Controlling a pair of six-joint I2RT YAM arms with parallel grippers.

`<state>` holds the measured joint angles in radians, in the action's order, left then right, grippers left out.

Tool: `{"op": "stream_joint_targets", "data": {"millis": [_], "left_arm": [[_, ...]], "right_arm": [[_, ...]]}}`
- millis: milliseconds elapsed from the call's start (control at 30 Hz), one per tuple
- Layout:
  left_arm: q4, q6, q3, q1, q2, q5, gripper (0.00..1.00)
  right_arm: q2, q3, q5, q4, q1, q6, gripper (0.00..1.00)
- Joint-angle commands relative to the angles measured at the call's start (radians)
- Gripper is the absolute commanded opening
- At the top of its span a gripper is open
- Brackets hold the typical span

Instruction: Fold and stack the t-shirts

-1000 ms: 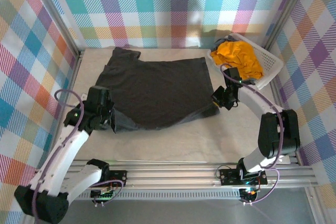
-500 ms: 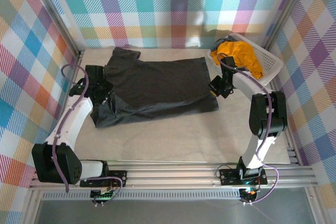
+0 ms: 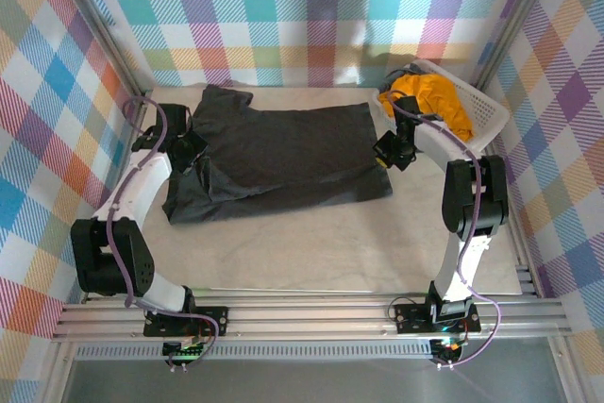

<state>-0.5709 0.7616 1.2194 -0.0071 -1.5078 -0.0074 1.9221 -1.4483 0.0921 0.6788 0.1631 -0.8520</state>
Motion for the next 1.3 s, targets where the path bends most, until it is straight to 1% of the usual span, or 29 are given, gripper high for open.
{"op": "stream_joint_targets", "data": {"millis": [0, 167, 500, 700, 900, 1133, 1267], "left_arm": [[0.024, -0.036, 0.047, 0.020, -0.014, 0.006, 0.00], [0.025, -0.055, 0.075, 0.031, -0.051, 0.013, 0.00], [0.023, -0.086, 0.097, 0.050, -0.099, 0.008, 0.00], [0.018, -0.086, 0.104, 0.053, -0.121, -0.023, 0.00], [0.047, -0.087, 0.125, 0.053, -0.156, 0.031, 0.00], [0.033, -0.090, 0.162, 0.053, -0.196, 0.024, 0.00], [0.036, -0.091, 0.179, 0.053, -0.223, 0.048, 0.00]], "right_arm": [[0.015, -0.029, -0.024, 0.025, -0.007, 0.002, 0.00], [0.041, -0.055, -0.026, 0.041, -0.007, 0.001, 0.00], [0.049, -0.044, -0.042, 0.024, -0.007, -0.012, 0.00], [0.069, -0.056, -0.041, 0.024, -0.007, -0.010, 0.00], [0.084, -0.061, -0.039, 0.021, -0.008, -0.007, 0.00], [0.108, -0.082, -0.035, 0.023, -0.008, -0.004, 0.00], [0.130, -0.105, -0.028, 0.031, -0.008, 0.003, 0.00]]}}
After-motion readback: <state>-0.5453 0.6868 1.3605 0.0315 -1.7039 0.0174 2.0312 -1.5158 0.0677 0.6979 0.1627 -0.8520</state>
